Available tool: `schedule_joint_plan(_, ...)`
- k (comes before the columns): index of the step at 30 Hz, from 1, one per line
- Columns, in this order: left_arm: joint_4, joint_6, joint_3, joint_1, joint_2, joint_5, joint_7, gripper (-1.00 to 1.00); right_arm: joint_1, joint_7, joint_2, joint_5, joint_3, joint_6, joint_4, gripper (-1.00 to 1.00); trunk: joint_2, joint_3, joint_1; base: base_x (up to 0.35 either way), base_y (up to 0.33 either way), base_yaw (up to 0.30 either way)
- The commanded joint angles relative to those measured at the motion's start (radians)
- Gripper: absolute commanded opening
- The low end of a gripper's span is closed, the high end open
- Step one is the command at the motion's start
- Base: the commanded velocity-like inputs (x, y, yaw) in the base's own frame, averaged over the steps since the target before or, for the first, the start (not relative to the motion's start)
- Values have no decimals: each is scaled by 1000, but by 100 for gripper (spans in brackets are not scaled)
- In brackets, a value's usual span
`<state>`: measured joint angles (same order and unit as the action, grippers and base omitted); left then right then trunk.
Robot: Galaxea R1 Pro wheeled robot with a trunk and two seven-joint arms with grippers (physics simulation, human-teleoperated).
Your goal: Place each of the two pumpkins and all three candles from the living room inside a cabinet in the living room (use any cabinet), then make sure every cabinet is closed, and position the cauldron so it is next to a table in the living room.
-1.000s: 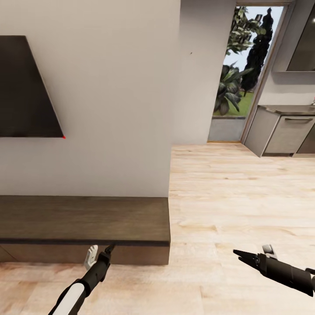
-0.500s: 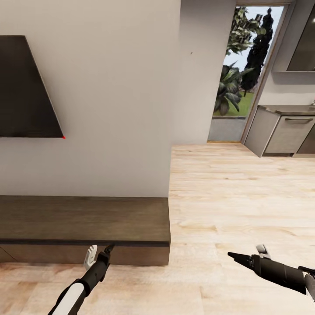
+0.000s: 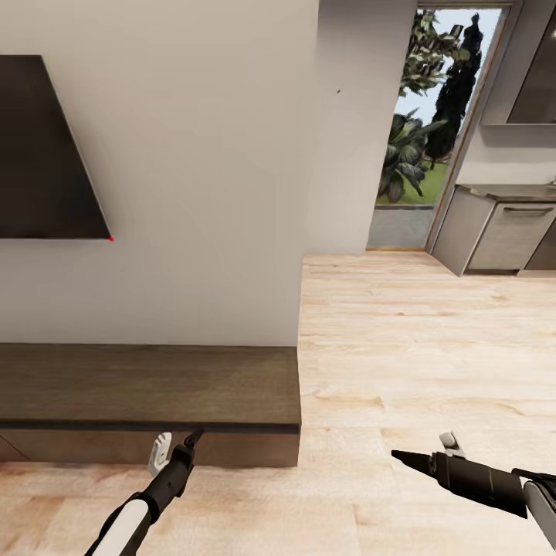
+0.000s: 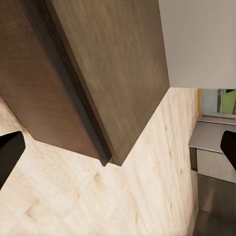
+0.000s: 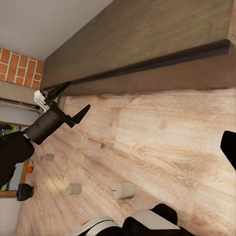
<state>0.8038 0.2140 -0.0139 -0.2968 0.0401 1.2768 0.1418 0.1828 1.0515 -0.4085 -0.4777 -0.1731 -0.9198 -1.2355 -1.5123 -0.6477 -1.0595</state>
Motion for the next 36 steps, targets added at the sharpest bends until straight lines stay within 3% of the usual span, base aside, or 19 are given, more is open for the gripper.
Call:
schedule_joint_plan(1, 0, 7, -1, 0, 0, 10, 2, 100, 1, 2, 0, -1, 0, -4, 0, 100, -8, -4, -4, 0, 0, 0)
schedule_joint_plan(20, 8, 7, -5, -1, 0, 16, 4, 100, 0, 0, 3, -1, -2, -2, 3, 100, -141, -64, -77, 0, 0, 0)
schedule_joint_plan(28, 49, 8, 1, 0, 1, 158, 12, 100, 0, -37, 5, -1, -3, -4, 3, 100, -197, -89, -107, 0, 0, 0)
schedule_joint_plan(36, 44, 8, 1, 6, 5, 198, 15, 100, 0, -45, 5, -2, -4, -2, 1, 100, -253, -114, -138, 0, 0, 0)
